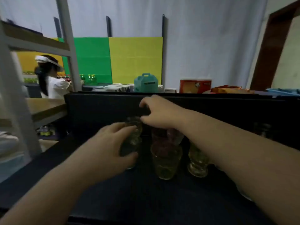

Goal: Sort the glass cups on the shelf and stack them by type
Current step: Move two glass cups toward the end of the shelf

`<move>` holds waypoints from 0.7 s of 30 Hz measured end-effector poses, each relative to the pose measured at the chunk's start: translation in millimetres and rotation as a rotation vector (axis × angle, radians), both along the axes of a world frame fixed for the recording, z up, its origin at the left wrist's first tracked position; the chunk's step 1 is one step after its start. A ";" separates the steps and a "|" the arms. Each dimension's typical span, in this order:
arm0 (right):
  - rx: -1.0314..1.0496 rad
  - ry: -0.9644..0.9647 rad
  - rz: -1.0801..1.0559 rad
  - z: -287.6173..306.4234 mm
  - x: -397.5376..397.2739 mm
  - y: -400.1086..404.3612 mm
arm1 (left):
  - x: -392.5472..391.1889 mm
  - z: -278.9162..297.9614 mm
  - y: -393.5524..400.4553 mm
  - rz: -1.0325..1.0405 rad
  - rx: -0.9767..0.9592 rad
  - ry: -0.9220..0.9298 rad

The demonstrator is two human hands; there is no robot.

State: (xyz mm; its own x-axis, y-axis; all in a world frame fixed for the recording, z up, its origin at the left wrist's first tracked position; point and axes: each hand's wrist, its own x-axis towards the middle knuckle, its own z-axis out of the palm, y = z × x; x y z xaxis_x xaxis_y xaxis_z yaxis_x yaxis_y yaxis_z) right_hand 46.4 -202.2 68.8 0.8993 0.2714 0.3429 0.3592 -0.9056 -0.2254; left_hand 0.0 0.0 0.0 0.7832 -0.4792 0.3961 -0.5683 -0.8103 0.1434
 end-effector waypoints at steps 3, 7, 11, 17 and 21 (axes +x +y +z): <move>-0.142 0.278 -0.049 -8.6 33.5 15.2 | 17.3 -10.3 -11.2 0.049 0.074 0.095; -0.212 0.378 -0.044 -28.5 73.9 30.6 | 29.5 -19.1 -20.0 0.059 0.059 0.106; -0.239 0.409 -0.034 -40.9 98.3 35.3 | 36.3 -27.6 -19.5 0.073 0.059 0.077; -0.212 0.371 0.016 -40.9 100.2 38.8 | 34.4 -26.8 -11.0 0.099 0.075 0.152; -0.124 0.363 0.045 -34.9 80.1 38.3 | 21.4 -28.2 -4.2 0.156 -0.010 0.139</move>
